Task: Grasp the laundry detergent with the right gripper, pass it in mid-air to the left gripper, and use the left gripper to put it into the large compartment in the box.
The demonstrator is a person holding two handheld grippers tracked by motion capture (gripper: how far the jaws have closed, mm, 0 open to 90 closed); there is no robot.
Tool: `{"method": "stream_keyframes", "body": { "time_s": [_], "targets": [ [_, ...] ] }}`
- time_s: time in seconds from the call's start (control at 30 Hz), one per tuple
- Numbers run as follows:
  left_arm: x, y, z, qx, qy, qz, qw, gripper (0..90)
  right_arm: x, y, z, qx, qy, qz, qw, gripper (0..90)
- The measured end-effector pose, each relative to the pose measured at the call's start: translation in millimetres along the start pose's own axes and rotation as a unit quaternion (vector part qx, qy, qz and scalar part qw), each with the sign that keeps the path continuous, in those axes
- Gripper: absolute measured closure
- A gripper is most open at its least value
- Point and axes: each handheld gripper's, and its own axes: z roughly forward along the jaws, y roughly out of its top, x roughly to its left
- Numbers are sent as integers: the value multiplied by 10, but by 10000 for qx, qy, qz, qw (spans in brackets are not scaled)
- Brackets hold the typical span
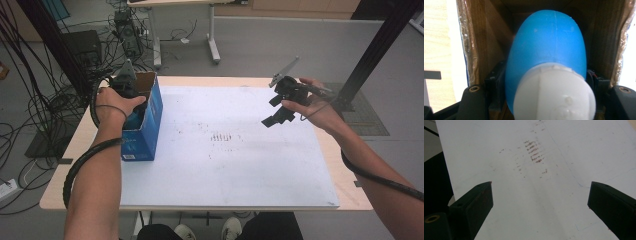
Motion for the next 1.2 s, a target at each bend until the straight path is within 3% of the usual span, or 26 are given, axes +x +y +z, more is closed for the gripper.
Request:
{"method": "stream_keyframes", "body": {
  "time_s": [0.47, 1.2],
  "targets": [
    [-2, -9, -111, -51, 47, 52, 10000, 294, 22, 26, -28, -59, -4, -25, 10000, 58],
    [-65, -42, -500, -266, 126, 114, 9995, 270, 59, 63, -80, -133, -49, -48, 9999, 58]
  ]
}}
